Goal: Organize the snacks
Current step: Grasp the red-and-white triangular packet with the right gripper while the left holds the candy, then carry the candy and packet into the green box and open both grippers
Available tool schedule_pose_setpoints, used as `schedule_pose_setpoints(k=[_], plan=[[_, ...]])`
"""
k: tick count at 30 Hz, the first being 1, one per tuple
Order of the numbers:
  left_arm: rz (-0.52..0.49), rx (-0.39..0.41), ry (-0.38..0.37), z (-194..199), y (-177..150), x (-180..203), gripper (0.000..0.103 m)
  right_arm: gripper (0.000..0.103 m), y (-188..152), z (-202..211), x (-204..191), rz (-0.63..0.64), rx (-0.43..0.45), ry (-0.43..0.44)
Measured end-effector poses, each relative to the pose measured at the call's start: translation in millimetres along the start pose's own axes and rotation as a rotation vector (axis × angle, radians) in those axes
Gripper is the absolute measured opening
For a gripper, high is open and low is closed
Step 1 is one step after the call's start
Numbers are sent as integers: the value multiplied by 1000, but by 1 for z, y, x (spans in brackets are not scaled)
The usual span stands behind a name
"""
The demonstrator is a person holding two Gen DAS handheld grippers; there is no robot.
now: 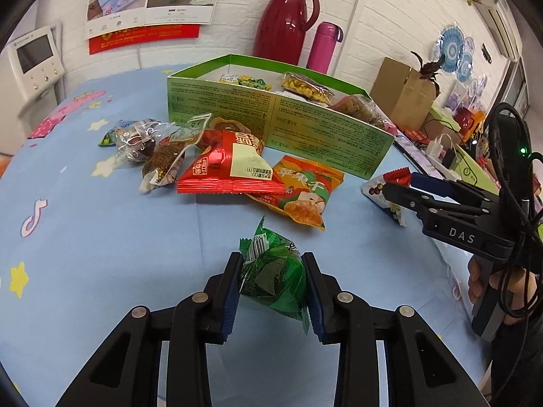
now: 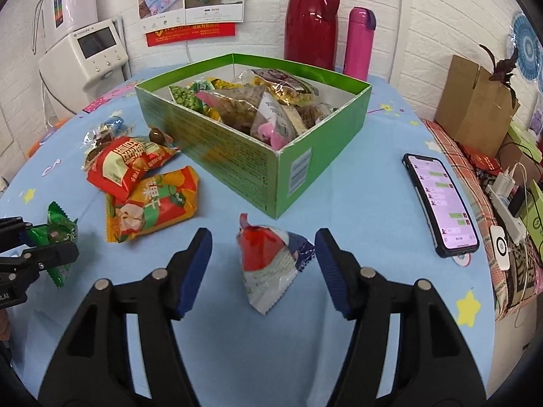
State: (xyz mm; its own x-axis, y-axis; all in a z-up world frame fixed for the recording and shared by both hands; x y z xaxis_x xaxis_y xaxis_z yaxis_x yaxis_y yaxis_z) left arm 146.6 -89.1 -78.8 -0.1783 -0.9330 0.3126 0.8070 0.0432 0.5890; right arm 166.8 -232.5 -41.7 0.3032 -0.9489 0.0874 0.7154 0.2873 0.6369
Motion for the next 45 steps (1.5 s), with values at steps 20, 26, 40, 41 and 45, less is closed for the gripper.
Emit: schedule_pose_setpoints(k=[20, 26, 40, 41, 45], plan=[[15, 39, -80, 27, 13, 10, 35, 47, 7, 47, -33, -45, 87, 177], [-31, 83, -132, 48, 52, 34, 35, 48, 49, 83, -30, -50, 229, 168], [-109, 191, -3, 14, 160, 63, 35, 48, 93, 56, 14, -142, 280, 68], [-111, 194, 14, 7, 166, 63, 35, 48, 94, 51, 16, -143, 276, 60], [-116, 177, 41, -19, 181, 60, 35, 48, 101, 34, 28, -157, 267, 40]])
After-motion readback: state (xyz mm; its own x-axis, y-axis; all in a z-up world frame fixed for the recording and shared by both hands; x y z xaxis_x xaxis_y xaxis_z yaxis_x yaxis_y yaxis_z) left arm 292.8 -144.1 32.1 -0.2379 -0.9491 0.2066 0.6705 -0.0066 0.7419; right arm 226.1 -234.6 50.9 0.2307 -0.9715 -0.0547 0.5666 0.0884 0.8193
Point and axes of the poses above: each gripper's, at about its wrist camera, not at the fingertips, and z roughly against the way its jaws point, x to its right, y to its top, the point moved 8 cm from there along -z, roughly the way its jaws point, and after that the axes turned 10 degrees about z, right-handed, at the moved point
